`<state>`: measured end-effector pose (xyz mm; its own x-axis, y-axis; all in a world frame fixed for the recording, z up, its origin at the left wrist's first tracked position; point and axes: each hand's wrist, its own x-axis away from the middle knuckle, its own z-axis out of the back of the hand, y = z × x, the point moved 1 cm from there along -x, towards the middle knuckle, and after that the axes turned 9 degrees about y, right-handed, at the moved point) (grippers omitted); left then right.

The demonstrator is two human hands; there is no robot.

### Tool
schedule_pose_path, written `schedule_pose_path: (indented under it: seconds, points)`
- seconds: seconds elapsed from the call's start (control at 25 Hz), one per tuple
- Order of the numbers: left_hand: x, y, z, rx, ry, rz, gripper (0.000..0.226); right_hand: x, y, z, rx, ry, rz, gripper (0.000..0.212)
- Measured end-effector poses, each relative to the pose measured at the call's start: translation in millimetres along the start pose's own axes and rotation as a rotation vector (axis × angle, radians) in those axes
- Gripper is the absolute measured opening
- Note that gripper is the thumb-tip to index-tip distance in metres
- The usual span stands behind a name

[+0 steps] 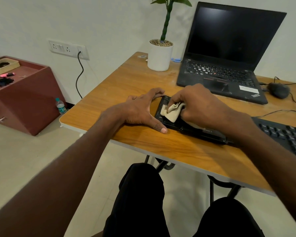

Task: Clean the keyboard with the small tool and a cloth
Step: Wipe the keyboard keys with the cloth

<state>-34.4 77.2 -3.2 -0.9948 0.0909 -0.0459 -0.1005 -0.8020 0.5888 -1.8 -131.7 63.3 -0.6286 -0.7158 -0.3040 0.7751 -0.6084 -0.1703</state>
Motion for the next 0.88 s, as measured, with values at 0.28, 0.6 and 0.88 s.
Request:
schedule_pose_path:
  seconds: [0.28,0.6,0.88]
  points:
    - [-3.0,-3.4,-0.8,0.008,-0.006,-0.005,0.138,3.1,-23.4,-14.3,-0.166,0.092,0.046,0.037]
    - [-1.3,-2.3,-1.1,0.021,0.005,-0.006,0.137,-0.8,-26.4,-15.5,-0.15,0.196,0.08,0.036]
    - [-3.0,-4.3,-0.3,0.015,-0.005,0.004,0.137,7.3,-10.9,1.9,0.024,0.0,0.062,0.043]
